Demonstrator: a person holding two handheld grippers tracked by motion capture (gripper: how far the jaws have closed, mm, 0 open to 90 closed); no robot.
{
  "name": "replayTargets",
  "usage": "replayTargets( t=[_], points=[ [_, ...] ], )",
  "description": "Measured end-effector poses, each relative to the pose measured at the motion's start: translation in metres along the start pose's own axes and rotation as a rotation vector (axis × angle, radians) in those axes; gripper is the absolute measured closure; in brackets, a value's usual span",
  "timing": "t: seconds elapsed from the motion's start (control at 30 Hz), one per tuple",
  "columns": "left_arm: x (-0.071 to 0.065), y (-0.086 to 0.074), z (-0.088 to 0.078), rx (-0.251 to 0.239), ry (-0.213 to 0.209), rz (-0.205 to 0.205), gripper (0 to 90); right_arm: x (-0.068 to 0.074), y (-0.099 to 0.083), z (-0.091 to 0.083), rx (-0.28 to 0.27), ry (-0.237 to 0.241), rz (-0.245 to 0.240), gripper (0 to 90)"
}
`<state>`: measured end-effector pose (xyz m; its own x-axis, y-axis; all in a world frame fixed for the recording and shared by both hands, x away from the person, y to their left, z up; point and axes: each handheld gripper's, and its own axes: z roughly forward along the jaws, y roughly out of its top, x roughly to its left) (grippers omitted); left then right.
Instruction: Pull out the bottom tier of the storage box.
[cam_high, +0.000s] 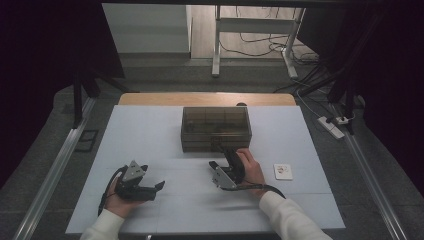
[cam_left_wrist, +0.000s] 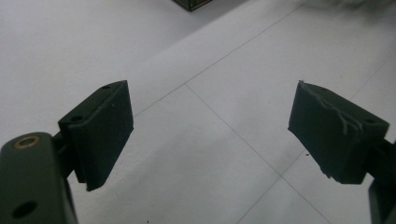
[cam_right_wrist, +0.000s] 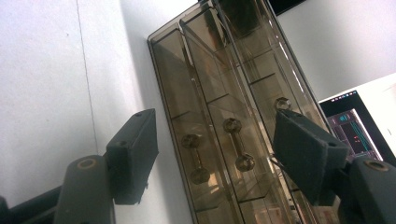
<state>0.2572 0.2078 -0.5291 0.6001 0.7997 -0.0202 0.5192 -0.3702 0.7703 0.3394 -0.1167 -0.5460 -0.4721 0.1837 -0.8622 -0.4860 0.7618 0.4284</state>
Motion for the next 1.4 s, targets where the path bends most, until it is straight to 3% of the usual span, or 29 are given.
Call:
replayTargets(
  t=[0.57, 1.4],
  points=[
    [0.0004, -0.0001, -0.0002, 0.000, 0.000, 0.000, 13.9, 0.0012, -0.0027, 0.0045, 0.024, 0.023, -0.016, 36.9],
    [0.0006, -0.0003, -0.0001, 0.000, 0.001, 0.002, 13.8, 0.0016, -0.0068, 0.0094, 0.035, 0.021, -0.029, 41.2]
  ],
)
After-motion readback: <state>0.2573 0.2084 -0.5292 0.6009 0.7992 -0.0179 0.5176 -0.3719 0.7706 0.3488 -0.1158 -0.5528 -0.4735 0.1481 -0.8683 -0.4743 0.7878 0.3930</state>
